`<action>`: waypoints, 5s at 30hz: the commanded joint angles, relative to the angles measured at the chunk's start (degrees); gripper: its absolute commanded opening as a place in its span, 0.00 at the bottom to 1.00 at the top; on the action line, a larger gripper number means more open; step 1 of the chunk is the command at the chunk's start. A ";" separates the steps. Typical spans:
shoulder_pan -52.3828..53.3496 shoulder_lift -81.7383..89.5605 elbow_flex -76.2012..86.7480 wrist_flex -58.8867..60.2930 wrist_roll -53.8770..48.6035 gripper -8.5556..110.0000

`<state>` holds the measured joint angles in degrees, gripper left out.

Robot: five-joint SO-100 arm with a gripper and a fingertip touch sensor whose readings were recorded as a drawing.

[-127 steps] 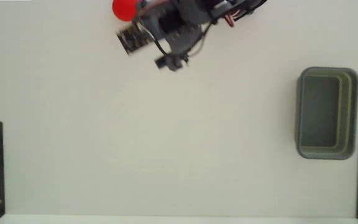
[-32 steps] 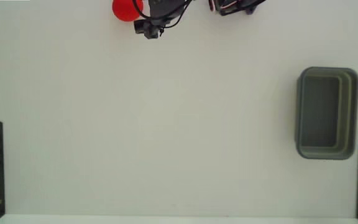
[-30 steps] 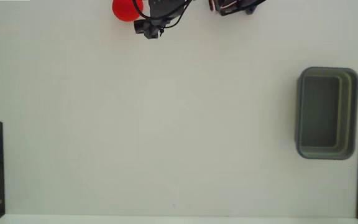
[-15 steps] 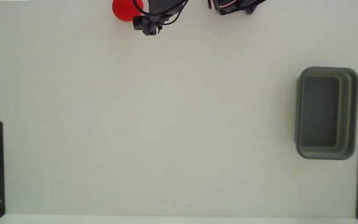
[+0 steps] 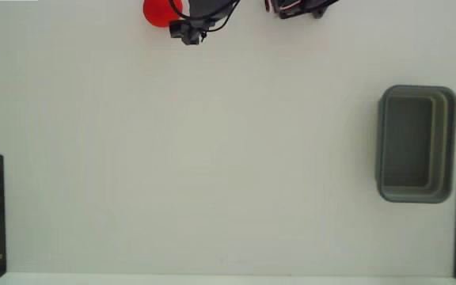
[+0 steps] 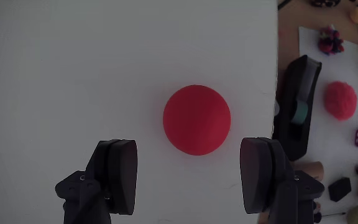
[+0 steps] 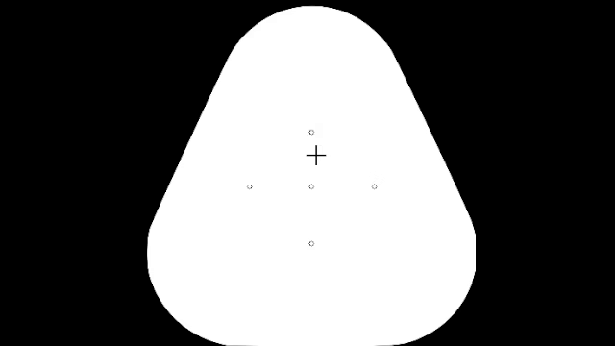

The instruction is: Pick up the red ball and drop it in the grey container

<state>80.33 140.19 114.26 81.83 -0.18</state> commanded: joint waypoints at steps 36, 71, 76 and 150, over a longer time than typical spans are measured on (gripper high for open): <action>3.59 1.93 0.30 0.13 0.18 1.00; 3.59 -13.24 -3.21 -11.53 0.18 1.00; 3.59 -15.16 -3.93 -12.72 0.18 1.00; 3.59 -13.47 18.77 -33.74 0.18 1.00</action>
<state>82.53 124.01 132.28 49.48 -0.26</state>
